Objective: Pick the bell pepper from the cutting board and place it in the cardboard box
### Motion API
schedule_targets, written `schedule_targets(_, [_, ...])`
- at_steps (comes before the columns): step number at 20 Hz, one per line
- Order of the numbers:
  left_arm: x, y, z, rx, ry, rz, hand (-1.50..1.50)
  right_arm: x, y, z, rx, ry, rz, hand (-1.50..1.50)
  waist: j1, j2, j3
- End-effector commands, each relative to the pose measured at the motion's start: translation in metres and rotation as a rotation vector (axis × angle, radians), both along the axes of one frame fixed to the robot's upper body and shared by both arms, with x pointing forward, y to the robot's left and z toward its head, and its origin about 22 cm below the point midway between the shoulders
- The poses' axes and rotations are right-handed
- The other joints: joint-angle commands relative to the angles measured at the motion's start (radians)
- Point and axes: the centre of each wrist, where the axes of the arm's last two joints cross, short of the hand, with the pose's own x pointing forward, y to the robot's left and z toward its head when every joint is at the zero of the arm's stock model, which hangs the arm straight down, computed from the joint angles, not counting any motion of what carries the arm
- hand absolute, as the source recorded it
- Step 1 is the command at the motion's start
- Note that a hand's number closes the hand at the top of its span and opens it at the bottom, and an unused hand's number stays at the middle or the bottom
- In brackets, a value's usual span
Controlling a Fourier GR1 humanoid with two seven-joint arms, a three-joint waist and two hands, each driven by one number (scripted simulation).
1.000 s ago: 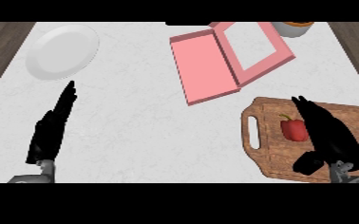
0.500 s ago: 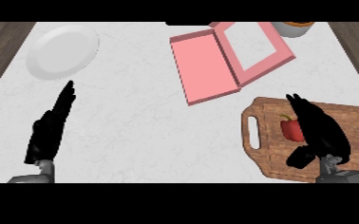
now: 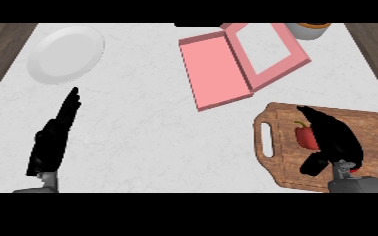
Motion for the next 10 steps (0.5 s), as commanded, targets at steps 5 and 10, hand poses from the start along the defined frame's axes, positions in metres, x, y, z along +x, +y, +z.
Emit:
schedule_targets(5, [0.000,0.006,0.008,0.018,0.001,0.005,0.00,0.001,-0.018,0.005,-0.106,-0.117,0.051,1.50,0.001,0.002,0.003])
schedule_targets(10, [0.009,0.005,0.001,0.001,0.005,-0.005,0.00,0.009,-0.002,0.009,-0.160,-0.234,0.063,1.50,-0.001,0.002,0.003])
